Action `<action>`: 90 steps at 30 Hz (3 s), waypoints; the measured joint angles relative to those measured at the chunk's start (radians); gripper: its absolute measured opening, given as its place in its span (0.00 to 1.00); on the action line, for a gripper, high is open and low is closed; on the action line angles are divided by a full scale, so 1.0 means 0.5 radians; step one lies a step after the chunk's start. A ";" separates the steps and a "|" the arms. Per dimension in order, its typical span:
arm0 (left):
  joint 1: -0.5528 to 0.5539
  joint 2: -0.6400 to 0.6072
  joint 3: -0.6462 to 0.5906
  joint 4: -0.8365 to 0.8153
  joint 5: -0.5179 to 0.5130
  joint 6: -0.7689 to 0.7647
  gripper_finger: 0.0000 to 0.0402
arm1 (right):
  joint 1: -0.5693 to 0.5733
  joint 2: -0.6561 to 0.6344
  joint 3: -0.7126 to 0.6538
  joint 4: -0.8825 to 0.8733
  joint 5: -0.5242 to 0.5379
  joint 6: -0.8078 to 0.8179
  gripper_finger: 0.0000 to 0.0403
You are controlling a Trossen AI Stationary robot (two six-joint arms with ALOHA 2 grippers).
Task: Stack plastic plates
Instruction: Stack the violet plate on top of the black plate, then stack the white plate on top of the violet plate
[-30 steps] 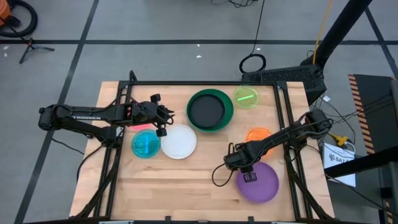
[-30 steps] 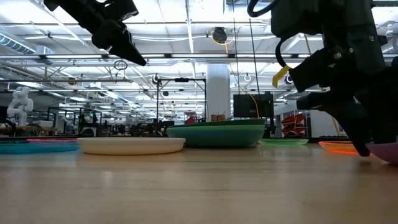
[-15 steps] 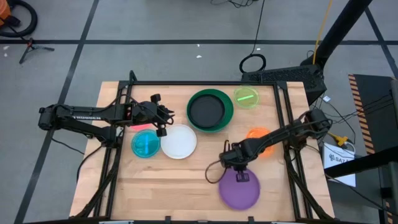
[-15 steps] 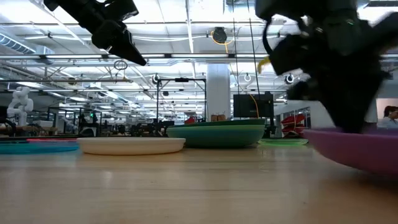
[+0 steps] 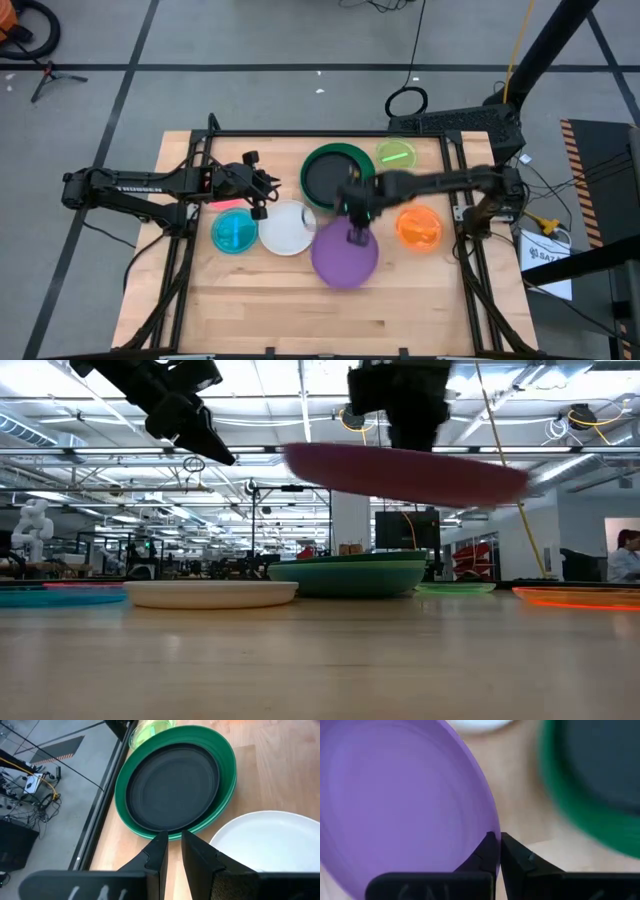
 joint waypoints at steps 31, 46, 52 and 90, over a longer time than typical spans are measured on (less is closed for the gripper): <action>0.023 -0.002 0.000 -0.029 0.000 0.201 0.16 | -1.163 0.232 0.174 0.207 0.086 0.280 0.03; 0.022 -0.002 0.000 -0.028 0.000 0.180 0.16 | -1.163 0.231 0.174 0.266 0.084 0.221 0.18; 0.022 -0.002 0.000 -0.031 0.000 0.148 0.16 | -1.152 0.230 0.174 0.251 0.077 0.171 0.27; -0.197 0.001 -0.085 -0.344 0.182 -0.631 0.16 | -0.396 -0.373 -1.020 2.559 0.046 -0.645 0.27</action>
